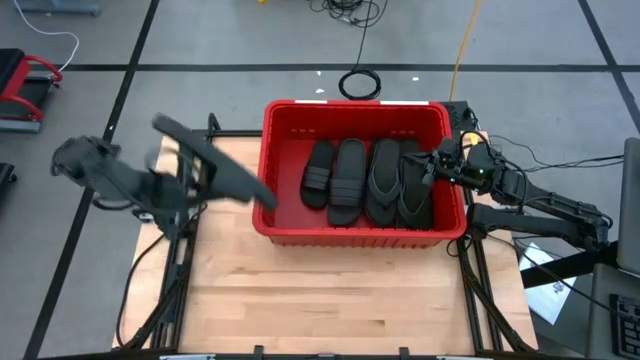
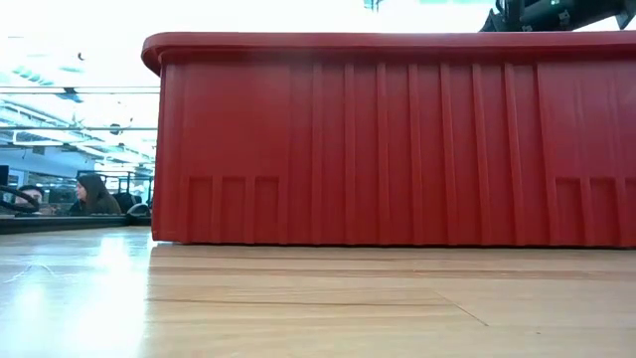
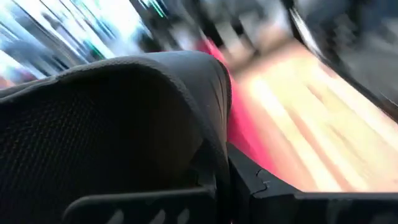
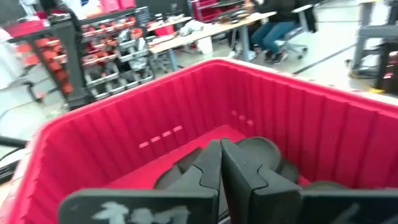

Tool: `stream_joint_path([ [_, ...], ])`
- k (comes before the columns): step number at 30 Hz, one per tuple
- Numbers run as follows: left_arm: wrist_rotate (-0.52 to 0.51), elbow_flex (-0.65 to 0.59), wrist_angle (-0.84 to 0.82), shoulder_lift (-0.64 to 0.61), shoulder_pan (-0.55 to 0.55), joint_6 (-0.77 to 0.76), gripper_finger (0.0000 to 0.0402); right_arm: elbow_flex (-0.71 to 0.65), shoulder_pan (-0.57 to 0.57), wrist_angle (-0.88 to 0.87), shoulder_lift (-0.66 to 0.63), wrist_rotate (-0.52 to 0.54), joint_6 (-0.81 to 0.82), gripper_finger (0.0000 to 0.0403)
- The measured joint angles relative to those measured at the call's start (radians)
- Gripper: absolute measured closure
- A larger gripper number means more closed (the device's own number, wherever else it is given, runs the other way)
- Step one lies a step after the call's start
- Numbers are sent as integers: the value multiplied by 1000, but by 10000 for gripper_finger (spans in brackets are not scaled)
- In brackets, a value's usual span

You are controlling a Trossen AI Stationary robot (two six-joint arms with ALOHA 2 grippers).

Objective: Pick and place slides into bin
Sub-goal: Put the slide into the bin

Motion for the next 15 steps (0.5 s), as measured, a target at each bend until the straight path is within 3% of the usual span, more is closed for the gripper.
stream_joint_path([
  [4,37,1,382,16,170,270,400,0,0,1,0,9,4,399],
  [7,219,7,549,79,307,370,400,0,0,1,0,7,32,399],
  [9,338,43,562,146,382,399,400,0,0,1,0,-4,37,399],
  [15,488,304,484,433,546,505,400,0,0,0,0,-104,4,399],
])
